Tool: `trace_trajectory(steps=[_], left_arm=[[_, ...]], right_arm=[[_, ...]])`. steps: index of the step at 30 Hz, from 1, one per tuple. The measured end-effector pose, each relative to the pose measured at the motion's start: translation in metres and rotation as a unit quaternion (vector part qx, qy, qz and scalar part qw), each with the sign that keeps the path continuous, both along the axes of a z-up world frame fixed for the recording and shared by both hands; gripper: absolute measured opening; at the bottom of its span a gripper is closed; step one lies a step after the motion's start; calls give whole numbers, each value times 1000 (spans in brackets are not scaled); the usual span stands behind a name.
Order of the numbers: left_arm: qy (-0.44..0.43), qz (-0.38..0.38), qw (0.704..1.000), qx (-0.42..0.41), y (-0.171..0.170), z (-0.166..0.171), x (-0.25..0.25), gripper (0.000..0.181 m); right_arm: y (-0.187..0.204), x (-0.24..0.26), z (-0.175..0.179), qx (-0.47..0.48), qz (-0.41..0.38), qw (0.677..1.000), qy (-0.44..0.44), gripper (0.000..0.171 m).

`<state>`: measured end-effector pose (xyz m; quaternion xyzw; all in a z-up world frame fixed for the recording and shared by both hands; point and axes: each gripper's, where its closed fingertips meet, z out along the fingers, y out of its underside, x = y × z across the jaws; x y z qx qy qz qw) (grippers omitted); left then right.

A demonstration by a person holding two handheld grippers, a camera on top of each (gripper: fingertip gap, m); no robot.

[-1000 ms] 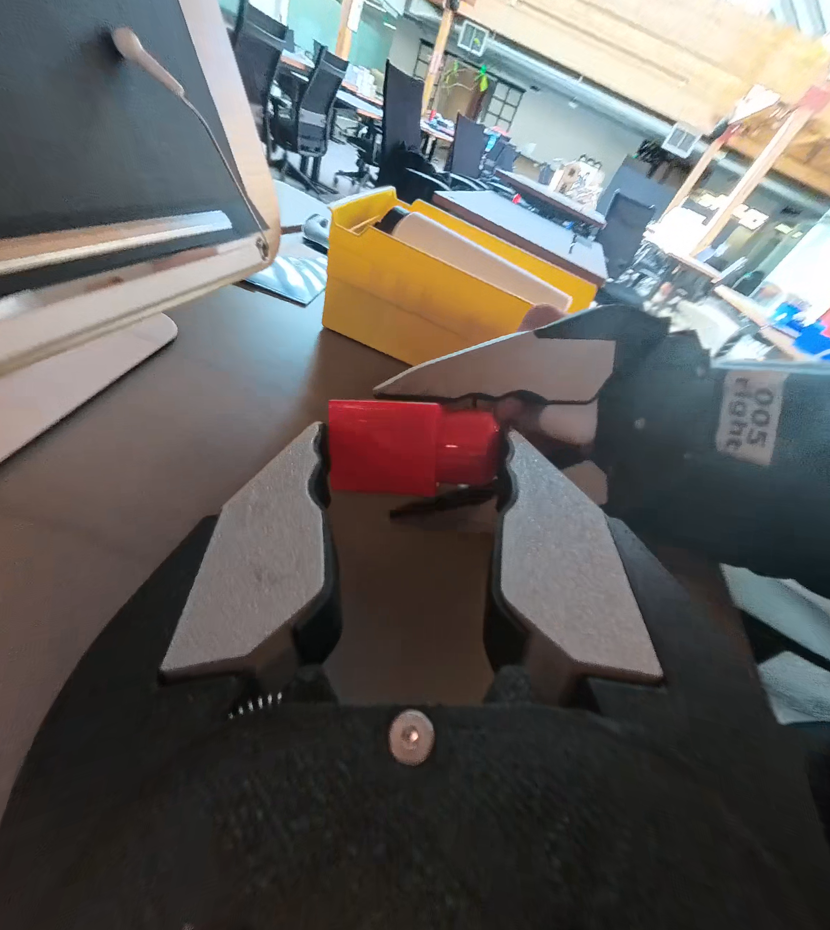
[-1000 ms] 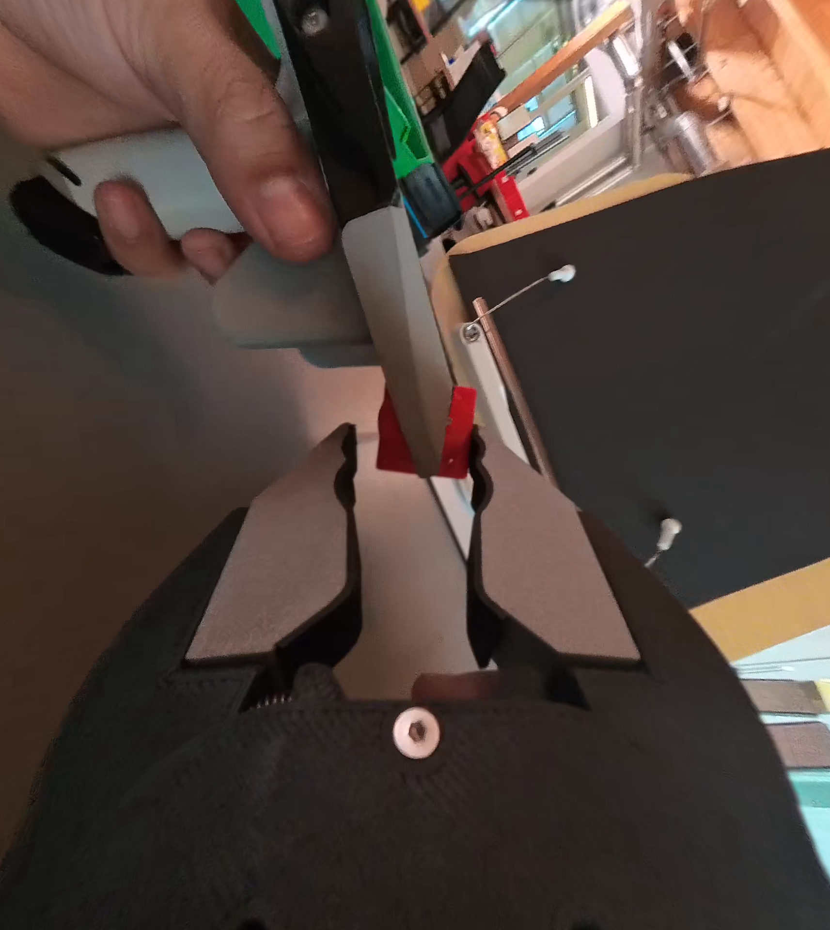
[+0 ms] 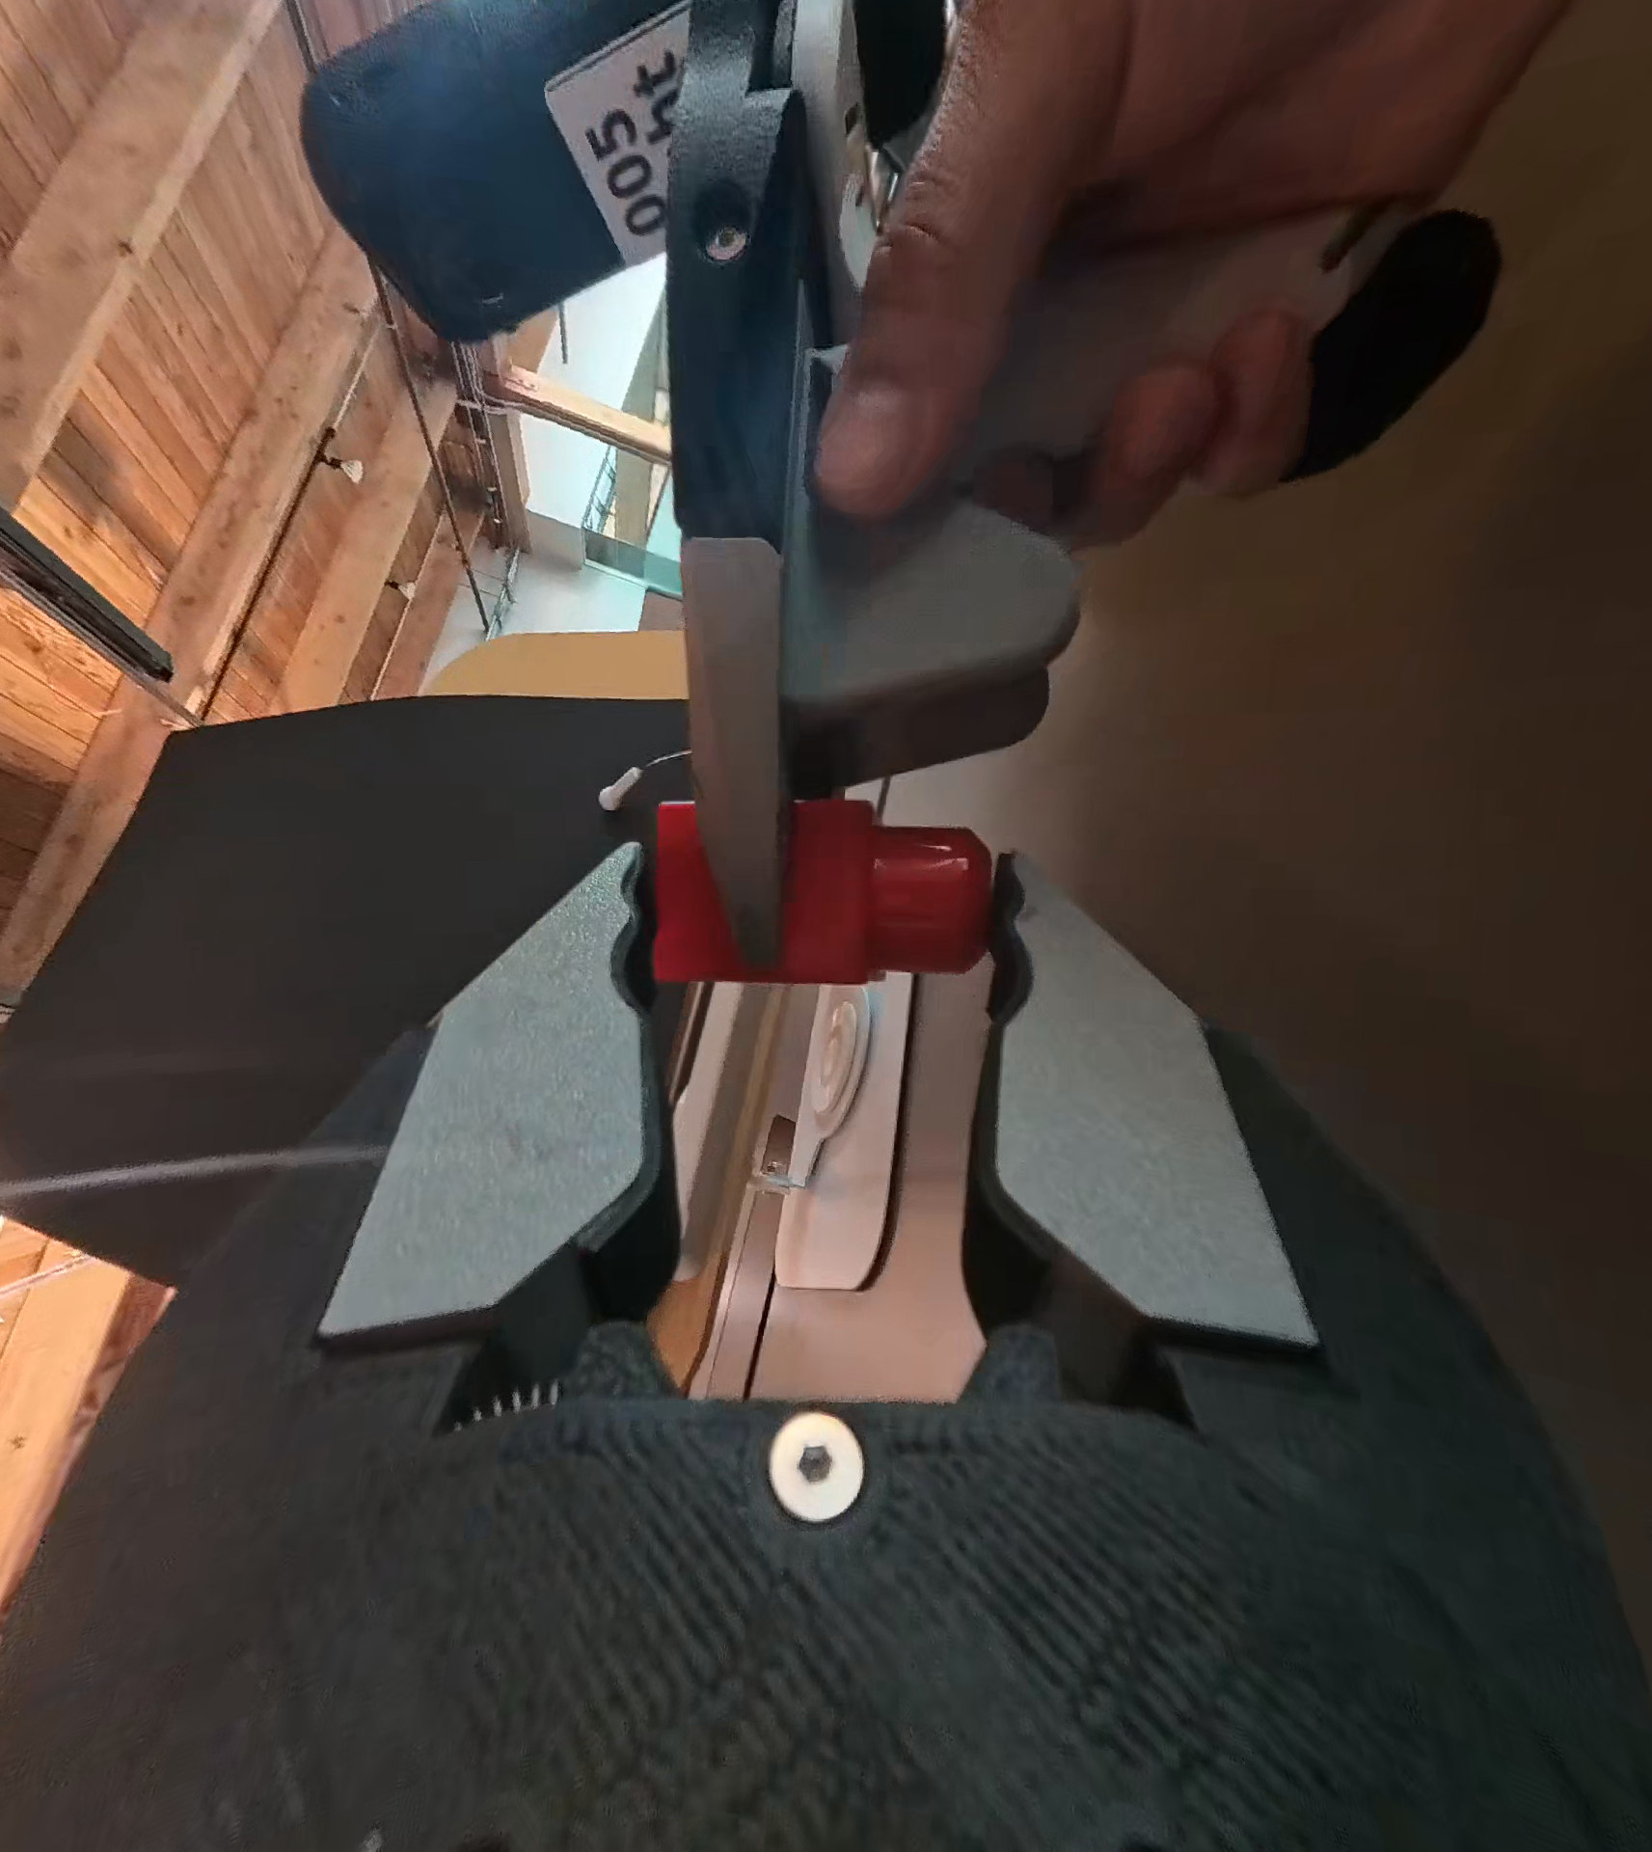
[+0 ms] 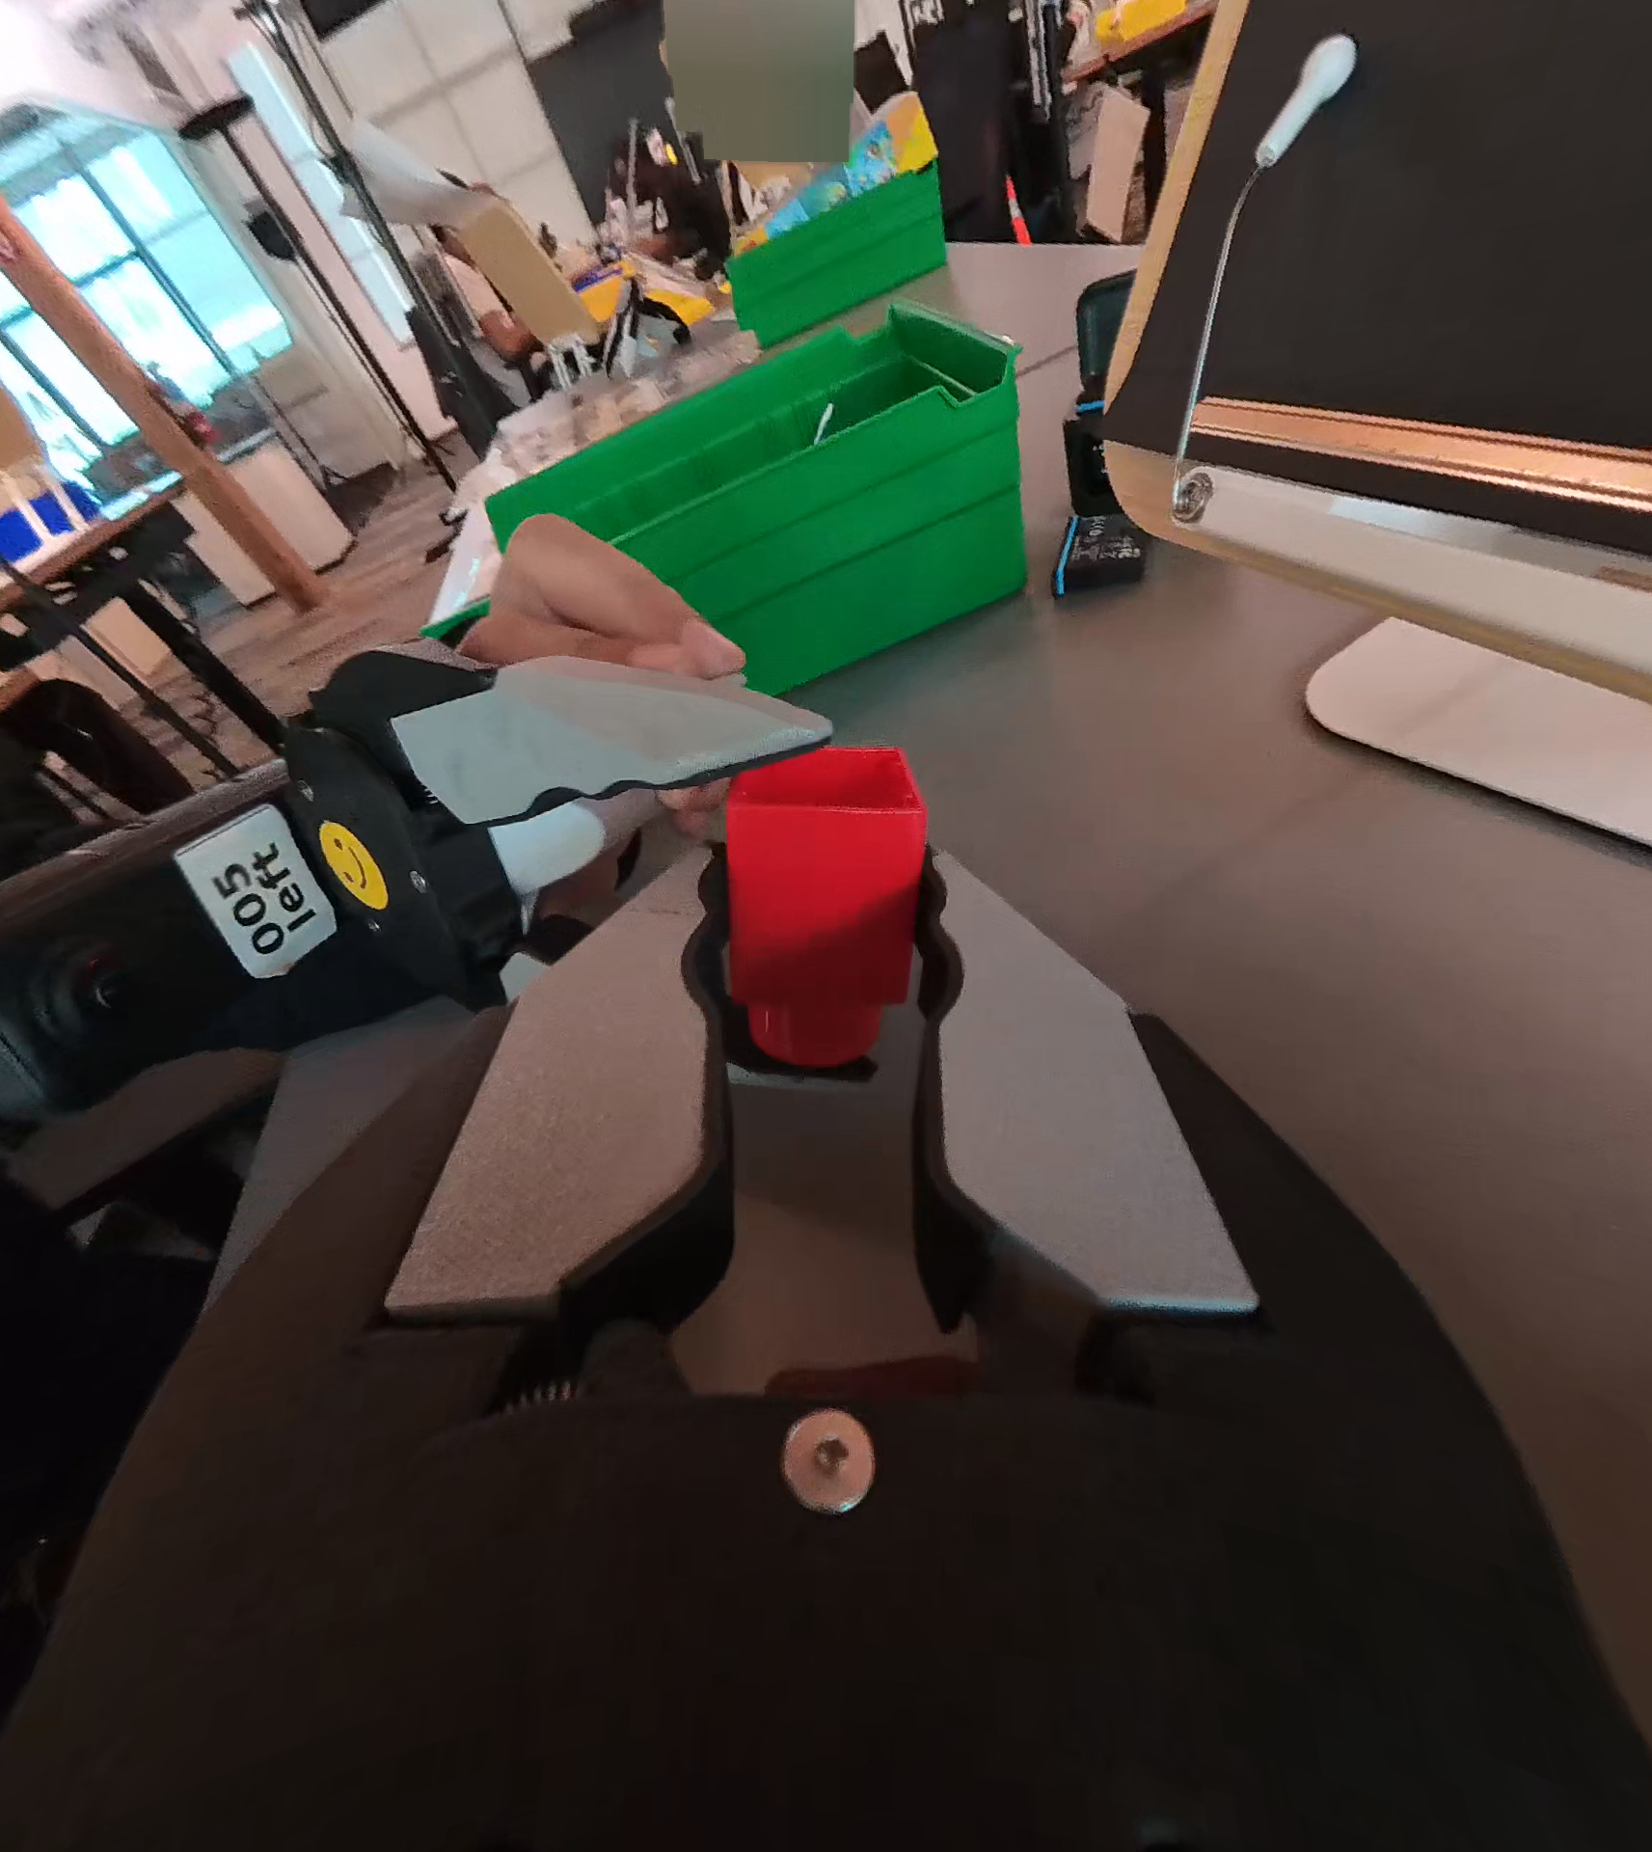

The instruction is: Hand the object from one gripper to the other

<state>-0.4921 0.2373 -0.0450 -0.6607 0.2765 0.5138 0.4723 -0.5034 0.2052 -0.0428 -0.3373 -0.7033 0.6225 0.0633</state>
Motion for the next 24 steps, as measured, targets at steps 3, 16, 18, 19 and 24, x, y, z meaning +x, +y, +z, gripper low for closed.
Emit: trace_trajectory(steps=[3, 16, 18, 19, 24], left_arm=[[-17, 4, 1000, 12, 2, 1, -1, 64], [-562, -60, 821, 85, -6, -7, -14, 73], [-629, -93, 766, 95, -8, -1, -11, 75], [-646, -100, 749, 103, -9, 2, -12, 74], [-666, -144, 723, 117, -10, 11, -6, 59]], right_arm=[[5, -4, 0, 37, -22, 999, 28, 34], [48, -24, 9, 495, -170, 759, 388, 34], [39, -20, 12, 511, -160, 724, 434, 33], [33, -17, 12, 512, -148, 717, 449, 33], [13, -9, 10, 515, -119, 701, 478, 33]])
